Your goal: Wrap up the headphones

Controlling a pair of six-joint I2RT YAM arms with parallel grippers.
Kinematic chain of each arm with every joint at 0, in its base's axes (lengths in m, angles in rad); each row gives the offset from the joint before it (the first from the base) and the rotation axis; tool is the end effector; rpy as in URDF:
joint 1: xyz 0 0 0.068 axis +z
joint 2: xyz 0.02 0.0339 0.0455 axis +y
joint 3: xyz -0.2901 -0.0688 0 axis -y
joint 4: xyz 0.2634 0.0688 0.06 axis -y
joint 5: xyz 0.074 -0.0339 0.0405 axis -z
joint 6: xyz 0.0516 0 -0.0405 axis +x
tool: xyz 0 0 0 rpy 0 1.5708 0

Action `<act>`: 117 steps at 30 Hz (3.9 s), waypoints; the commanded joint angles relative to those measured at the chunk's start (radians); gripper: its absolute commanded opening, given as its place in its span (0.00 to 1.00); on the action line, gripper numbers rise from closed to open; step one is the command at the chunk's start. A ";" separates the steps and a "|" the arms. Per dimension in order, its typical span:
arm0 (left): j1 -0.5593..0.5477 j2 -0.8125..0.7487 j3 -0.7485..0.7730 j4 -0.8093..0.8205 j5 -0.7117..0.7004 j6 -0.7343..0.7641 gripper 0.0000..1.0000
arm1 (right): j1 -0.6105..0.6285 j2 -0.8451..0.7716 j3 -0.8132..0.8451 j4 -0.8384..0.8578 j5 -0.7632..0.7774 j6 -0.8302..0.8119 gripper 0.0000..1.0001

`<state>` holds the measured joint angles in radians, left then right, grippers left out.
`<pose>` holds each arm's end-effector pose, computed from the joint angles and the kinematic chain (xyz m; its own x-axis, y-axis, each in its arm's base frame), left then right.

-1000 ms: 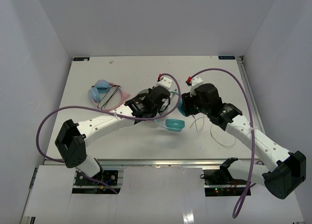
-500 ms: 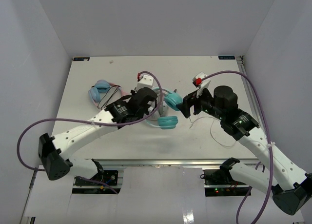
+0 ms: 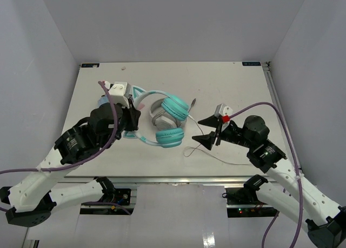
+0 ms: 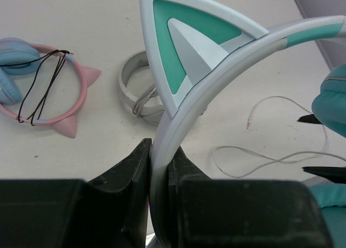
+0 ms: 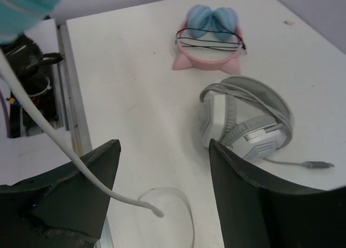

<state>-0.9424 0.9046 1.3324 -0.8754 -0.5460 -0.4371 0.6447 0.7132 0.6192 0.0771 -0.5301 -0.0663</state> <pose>0.1169 -0.1153 0.4543 -0.4067 -0.0558 -0.9119 0.2693 0.9465 -0.1780 0.1338 0.1332 0.3363 0.0476 -0.0357 -0.9982 -0.9214 0.3843 -0.0577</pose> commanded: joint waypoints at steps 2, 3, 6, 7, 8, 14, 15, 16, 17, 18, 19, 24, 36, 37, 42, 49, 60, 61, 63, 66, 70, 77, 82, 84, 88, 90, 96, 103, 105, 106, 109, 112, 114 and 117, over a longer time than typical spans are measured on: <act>0.001 -0.034 0.044 0.053 0.076 -0.042 0.00 | 0.016 0.048 -0.099 0.319 -0.182 0.056 0.65; 0.001 -0.035 0.040 0.058 0.080 -0.045 0.00 | 0.020 0.057 -0.115 0.353 -0.189 0.060 0.64; 0.001 -0.030 0.027 0.068 0.078 -0.056 0.00 | 0.031 0.067 -0.176 0.457 -0.192 0.107 0.60; 0.001 -0.032 0.027 0.072 0.075 -0.062 0.00 | 0.036 0.067 -0.202 0.499 -0.196 0.123 0.60; 0.001 -0.034 0.026 0.077 0.072 -0.069 0.00 | 0.043 0.066 -0.230 0.543 -0.198 0.141 0.59; 0.001 -0.044 0.008 0.127 0.102 -0.102 0.00 | 0.077 0.091 -0.318 0.705 -0.162 0.181 0.60; 0.001 -0.044 0.004 0.132 0.110 -0.108 0.00 | 0.083 0.099 -0.316 0.707 -0.155 0.174 0.60; 0.000 -0.042 0.002 0.134 0.115 -0.113 0.00 | 0.087 0.101 -0.314 0.708 -0.139 0.171 0.60; 0.000 -0.042 -0.001 0.138 0.121 -0.116 0.00 | 0.092 0.101 -0.314 0.708 -0.129 0.165 0.58; -0.001 -0.042 -0.003 0.141 0.126 -0.119 0.00 | 0.097 0.102 -0.315 0.709 -0.118 0.161 0.57; 0.001 -0.043 -0.006 0.142 0.128 -0.122 0.00 | 0.098 0.103 -0.319 0.712 -0.106 0.158 0.55; -0.001 -0.060 -0.017 0.162 0.151 -0.143 0.00 | 0.105 0.138 -0.340 0.766 -0.093 0.173 0.46; 0.001 -0.106 -0.020 0.180 0.152 -0.185 0.00 | 0.118 0.227 -0.397 0.978 -0.106 0.238 0.41; 0.001 -0.110 -0.024 0.184 0.155 -0.188 0.00 | 0.120 0.235 -0.398 0.988 -0.106 0.237 0.40; 0.001 -0.121 -0.036 0.195 0.162 -0.205 0.00 | 0.126 0.262 -0.403 1.032 -0.103 0.240 0.38; 0.001 -0.138 -0.073 0.230 0.184 -0.230 0.00 | 0.130 0.325 -0.417 1.172 -0.113 0.286 0.39; 0.001 -0.127 -0.106 0.238 0.155 -0.289 0.00 | 0.154 0.415 -0.372 1.300 -0.145 0.313 0.43; 0.001 -0.124 -0.104 0.232 0.147 -0.294 0.00 | 0.157 0.418 -0.371 1.306 -0.148 0.313 0.43; 0.001 -0.121 -0.106 0.227 0.130 -0.303 0.00 | 0.166 0.421 -0.371 1.317 -0.149 0.308 0.44; 0.001 -0.122 -0.110 0.223 0.101 -0.317 0.00 | 0.179 0.421 -0.377 1.329 -0.144 0.302 0.47; 0.001 -0.122 -0.094 0.203 0.055 -0.328 0.00 | 0.193 0.423 -0.383 1.330 -0.146 0.291 0.49; 0.001 -0.129 -0.092 0.194 0.035 -0.343 0.00 | 0.211 0.439 -0.368 1.301 -0.143 0.279 0.16; 0.000 -0.157 -0.078 0.209 0.062 -0.311 0.00 | 0.210 0.443 -0.399 1.279 -0.100 0.260 0.08; 0.000 -0.169 -0.071 0.204 0.060 -0.298 0.00 | 0.210 0.439 -0.417 1.277 -0.083 0.253 0.08; 0.001 -0.192 -0.065 0.184 0.041 -0.294 0.00 | 0.210 0.424 -0.437 1.255 -0.066 0.241 0.15; 0.001 -0.200 -0.070 0.180 0.038 -0.295 0.00 | 0.210 0.414 -0.439 1.241 -0.066 0.236 0.20; 0.001 -0.209 -0.079 0.179 0.041 -0.299 0.00 | 0.211 0.395 -0.441 1.223 -0.061 0.226 0.08; 0.000 -0.211 -0.081 0.210 0.081 -0.272 0.00 | 0.210 0.391 -0.431 1.150 -0.019 0.193 0.08; 0.000 -0.197 -0.079 0.242 0.189 -0.201 0.00 | 0.210 0.400 -0.418 1.113 0.003 0.175 0.08; 0.001 -0.186 -0.073 0.250 0.242 -0.168 0.00 | 0.210 0.405 -0.414 1.095 0.018 0.167 0.08; 0.001 -0.149 -0.064 0.249 0.425 -0.084 0.00 | 0.208 0.404 -0.414 1.049 0.073 0.142 0.08; 0.001 -0.143 -0.105 0.260 0.568 -0.031 0.00 | 0.198 0.403 -0.406 1.000 0.134 0.103 0.08; 0.001 -0.160 -0.148 0.278 0.663 -0.004 0.00 | 0.192 0.411 -0.386 0.969 0.163 0.085 0.08; 0.001 -0.187 -0.194 0.310 0.781 0.024 0.00 | 0.184 0.434 -0.350 0.944 0.172 0.072 0.08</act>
<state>-0.9417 0.7650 1.1726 -0.6714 -0.0251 -0.4718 0.8414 1.1238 0.1933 1.0584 -0.4284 0.0620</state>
